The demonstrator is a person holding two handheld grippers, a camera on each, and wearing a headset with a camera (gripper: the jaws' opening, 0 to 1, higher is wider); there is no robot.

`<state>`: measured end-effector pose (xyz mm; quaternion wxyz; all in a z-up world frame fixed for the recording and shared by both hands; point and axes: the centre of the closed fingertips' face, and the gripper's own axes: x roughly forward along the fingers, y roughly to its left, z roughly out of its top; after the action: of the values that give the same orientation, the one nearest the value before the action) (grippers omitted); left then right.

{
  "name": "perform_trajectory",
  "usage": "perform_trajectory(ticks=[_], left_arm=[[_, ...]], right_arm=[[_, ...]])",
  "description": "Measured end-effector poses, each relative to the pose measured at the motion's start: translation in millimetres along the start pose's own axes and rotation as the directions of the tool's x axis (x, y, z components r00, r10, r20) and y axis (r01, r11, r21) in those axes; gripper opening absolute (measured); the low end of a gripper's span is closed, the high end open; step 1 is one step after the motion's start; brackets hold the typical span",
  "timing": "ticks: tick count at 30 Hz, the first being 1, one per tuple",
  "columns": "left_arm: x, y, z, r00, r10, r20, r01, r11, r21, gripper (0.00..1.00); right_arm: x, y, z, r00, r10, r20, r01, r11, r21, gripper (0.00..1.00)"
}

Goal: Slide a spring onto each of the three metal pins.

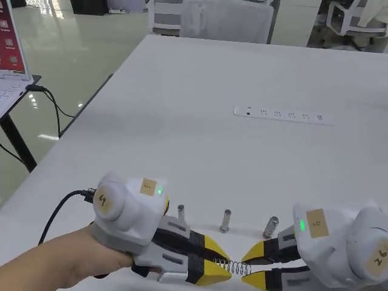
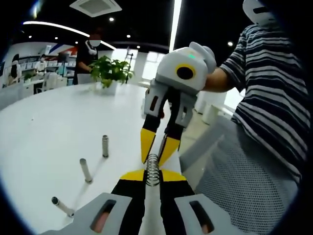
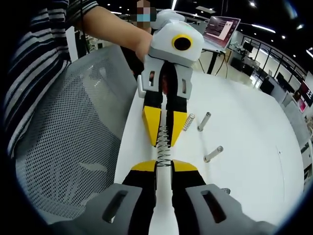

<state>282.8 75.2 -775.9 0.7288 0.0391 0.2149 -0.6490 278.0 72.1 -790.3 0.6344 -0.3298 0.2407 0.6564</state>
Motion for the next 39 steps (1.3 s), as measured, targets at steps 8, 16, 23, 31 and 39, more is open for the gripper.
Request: perform_trajectory(ticks=[8,16,23,31,39], left_arm=[[2.4,1.9,-6.7,0.9995,0.018,-0.024,-0.017,1.000,0.016,0.02],[3.0,2.7,-10.9,0.9981,0.039,-0.048,-0.037,0.999,0.037,0.02],[3.4,3.6,-12.9,0.9967,0.056,-0.059,-0.053,0.997,0.057,0.02],[6.6,3.8,-12.6,0.9951,0.072,-0.067,-0.067,0.995,0.077,0.02],[9.9,3.7,-12.2,0.9944,0.084,-0.065,-0.078,0.994,0.080,0.02]], right_arm=[[-2.1,-0.9,0.7,0.9997,-0.020,-0.010,0.020,0.998,-0.052,0.07],[-9.9,-3.9,16.6,0.9997,-0.014,0.018,0.016,0.996,-0.090,0.07],[-11.7,-4.4,34.1,0.9970,0.013,0.077,-0.009,0.999,-0.053,0.07],[-9.1,-3.2,43.4,0.9940,0.019,0.107,-0.015,0.999,-0.036,0.07],[-3.2,-3.2,54.6,0.9885,0.000,0.151,0.004,1.000,-0.020,0.07]])
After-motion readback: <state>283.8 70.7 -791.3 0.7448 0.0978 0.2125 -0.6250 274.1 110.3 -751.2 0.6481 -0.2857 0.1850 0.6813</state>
